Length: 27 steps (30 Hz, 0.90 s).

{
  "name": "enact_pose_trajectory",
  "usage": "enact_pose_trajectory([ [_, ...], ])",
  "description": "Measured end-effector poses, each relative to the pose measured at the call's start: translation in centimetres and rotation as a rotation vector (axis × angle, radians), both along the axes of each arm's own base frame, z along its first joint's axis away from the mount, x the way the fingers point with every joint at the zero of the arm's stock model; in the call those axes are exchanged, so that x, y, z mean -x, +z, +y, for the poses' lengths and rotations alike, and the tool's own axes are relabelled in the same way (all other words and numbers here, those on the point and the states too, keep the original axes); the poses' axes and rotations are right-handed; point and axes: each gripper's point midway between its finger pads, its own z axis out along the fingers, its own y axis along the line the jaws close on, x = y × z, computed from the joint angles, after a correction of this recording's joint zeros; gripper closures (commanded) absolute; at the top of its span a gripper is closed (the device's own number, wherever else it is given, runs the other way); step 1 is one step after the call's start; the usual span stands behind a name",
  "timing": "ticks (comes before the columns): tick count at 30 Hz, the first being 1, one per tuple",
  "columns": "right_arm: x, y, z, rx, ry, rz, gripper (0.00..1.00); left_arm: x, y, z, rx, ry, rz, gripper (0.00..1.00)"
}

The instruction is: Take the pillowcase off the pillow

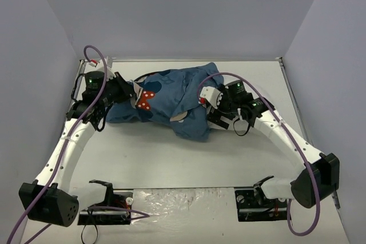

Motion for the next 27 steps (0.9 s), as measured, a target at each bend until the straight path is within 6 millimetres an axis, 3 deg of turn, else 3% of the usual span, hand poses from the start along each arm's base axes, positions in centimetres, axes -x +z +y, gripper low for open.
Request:
enact_pose_trajectory([
  [4, -1.7, -3.1, -1.6, 0.098, -0.089, -0.058, 0.07, 0.4, 0.8, 0.0, 0.012, 0.003, -0.017, 0.98],
  [6, -2.5, -3.6, -2.3, 0.124, -0.128, -0.099, 0.40, 0.8, 1.1, 0.0, 0.018, 0.003, -0.021, 0.98],
  [8, -3.4, -3.7, -2.6, 0.127, -0.165, -0.132, 0.92, 1.0, 1.3, -0.1, 0.022, 0.003, -0.023, 0.98],
  [9, -3.9, -3.6, -2.6, 0.118, -0.176, -0.143, 1.00, 1.1, 1.3, 0.0, 0.023, 0.004, -0.022, 0.98],
  [13, -5.0, -3.5, -3.0, 0.036, -0.226, -0.130, 1.00, 1.1, 1.6, 1.2, 0.041, 0.041, -0.024, 0.98],
  [15, -5.4, -2.4, -3.4, -0.027, -0.221, -0.110, 1.00, 1.2, 1.5, 2.5, 0.053, 0.077, -0.020, 0.98],
  [19, -6.0, 2.4, -5.7, -0.139, -0.197, -0.135, 1.00, 2.2, 1.4, 5.4, 0.066, 0.151, -0.019, 0.98],
  [23, -5.6, 6.5, -7.6, -0.238, -0.160, -0.149, 1.00, 3.7, 1.6, 6.8, 0.090, 0.173, -0.044, 0.98],
  [27, -4.0, 6.3, -8.3, -0.310, -0.139, -0.065, 1.00, 4.8, 0.3, 6.7, 0.102, 0.159, -0.018, 0.98],
])
